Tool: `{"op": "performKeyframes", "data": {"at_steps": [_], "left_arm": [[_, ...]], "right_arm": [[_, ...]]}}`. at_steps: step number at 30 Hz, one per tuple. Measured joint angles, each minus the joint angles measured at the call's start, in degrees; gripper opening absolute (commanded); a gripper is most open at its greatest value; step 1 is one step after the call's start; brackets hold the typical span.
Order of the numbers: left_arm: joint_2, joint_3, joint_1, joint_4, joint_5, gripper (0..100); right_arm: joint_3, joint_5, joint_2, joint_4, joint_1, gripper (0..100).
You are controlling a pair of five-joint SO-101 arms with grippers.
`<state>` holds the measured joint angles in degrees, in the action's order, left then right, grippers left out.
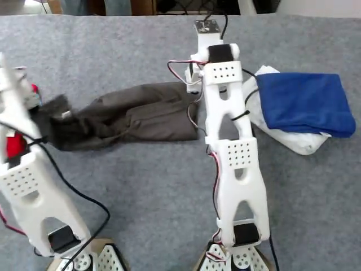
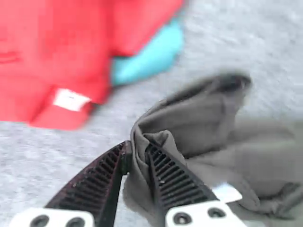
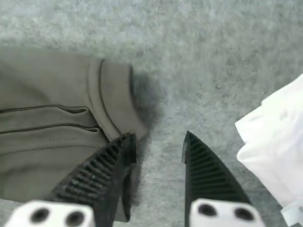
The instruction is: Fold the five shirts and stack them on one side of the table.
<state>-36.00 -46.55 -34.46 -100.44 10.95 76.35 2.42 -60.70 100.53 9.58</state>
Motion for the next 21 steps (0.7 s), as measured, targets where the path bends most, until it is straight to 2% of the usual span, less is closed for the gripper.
{"op": "performKeyframes", "data": {"at_steps": [5, 11, 15, 21], "left_arm": [[-0.35, -2.73, -6.95, -0.09, -1.14, 4], [-0.35, -3.16, -9.05, -0.09, -3.69, 24], [-0.35, -0.44, -8.53, -0.09, -6.42, 26], [-0.35, 0.35, -9.41, -0.09, -6.59, 26]], "right_arm": [[0.0, 0.0, 0.0, 0.0, 2.37, 17.1], [0.0, 0.0, -1.05, 0.0, 4.13, 17.1], [0.0, 2.2, -3.43, 0.0, 5.71, 17.7], [0.0, 11.52, -4.57, -0.18, 8.79, 33.5]]}}
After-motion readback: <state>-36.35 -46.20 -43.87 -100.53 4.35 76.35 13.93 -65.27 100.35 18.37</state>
